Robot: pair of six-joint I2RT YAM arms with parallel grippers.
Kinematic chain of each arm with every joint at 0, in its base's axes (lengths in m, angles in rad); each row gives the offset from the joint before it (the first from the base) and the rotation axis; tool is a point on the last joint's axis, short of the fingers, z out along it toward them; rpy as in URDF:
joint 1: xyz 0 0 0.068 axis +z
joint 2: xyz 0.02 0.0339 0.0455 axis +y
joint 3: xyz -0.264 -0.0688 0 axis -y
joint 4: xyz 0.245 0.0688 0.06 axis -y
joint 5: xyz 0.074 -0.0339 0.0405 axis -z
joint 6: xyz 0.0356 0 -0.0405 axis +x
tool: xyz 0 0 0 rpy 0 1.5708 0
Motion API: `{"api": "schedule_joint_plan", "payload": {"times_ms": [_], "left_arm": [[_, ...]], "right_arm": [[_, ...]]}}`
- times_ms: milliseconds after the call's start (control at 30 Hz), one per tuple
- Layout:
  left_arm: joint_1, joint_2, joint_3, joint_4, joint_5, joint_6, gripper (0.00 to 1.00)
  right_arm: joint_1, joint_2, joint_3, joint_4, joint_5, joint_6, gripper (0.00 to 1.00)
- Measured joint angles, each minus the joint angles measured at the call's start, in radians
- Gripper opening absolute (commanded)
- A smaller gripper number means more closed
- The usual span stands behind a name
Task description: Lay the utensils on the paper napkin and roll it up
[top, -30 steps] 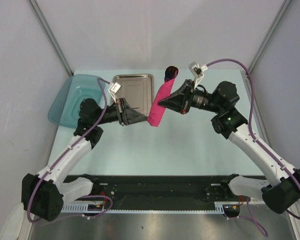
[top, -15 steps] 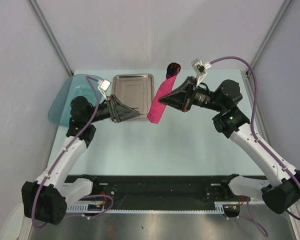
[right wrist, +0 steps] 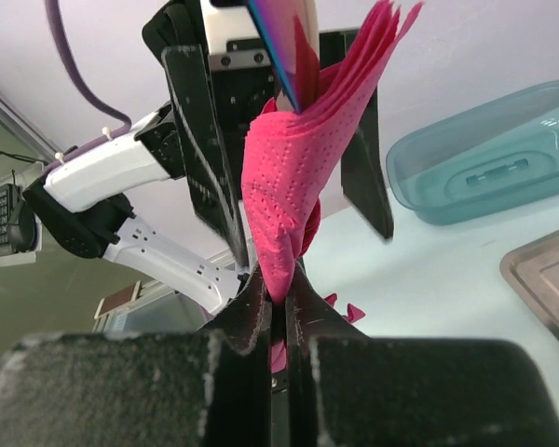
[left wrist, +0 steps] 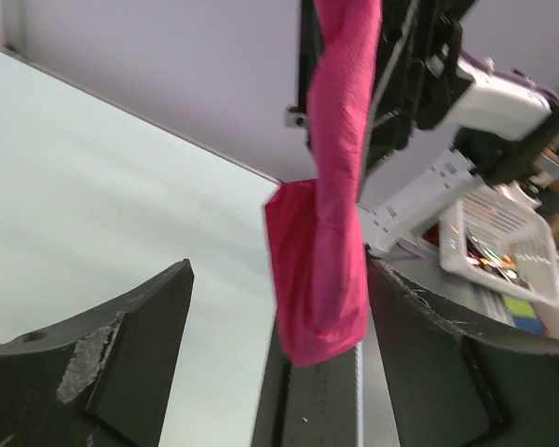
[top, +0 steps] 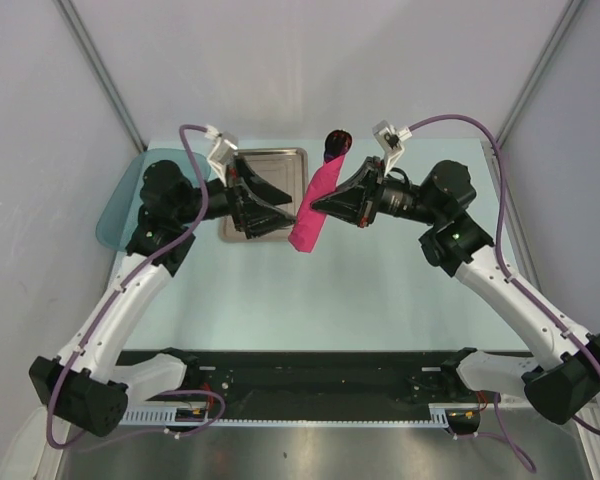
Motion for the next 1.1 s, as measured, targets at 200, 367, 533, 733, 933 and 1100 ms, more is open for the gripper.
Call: {"api": "schedule_joint_plan", "payload": {"times_ms": [200, 367, 533, 733, 933, 1100], "left_arm": [[-0.134, 0.048, -0.009, -0.004, -0.016, 0.013, 0.42], [-0.193, 0.048, -0.074, 0.094, -0.013, -0.057, 0.06], [-0.193, 0.048, -0.116, 0.169, 0.01, -0.13, 0.21], [-0.186, 0.034, -0.135, 0.167, 0.02, -0.155, 0.5], [-0.158, 0.029, -0.093, 0.077, 0.019, -0.118, 0.52], [-0.156, 0.029, -0.053, 0.054, 0.011, -0.1, 0.5]], "right_arm": [[0.008, 0.017, 0.0, 0.0, 0.012, 0.003, 0.0], [0.015, 0.02, 0.0, -0.01, 0.002, -0.001, 0.0], [0.015, 0.022, 0.0, -0.032, -0.011, 0.0, 0.0], [0.02, 0.023, 0.0, -0.029, -0.013, -0.001, 0.0], [0.02, 0.023, 0.0, -0.013, -0.011, -0.001, 0.0], [0.027, 0.023, 0.0, -0.005, -0.011, -0.001, 0.0]]}}
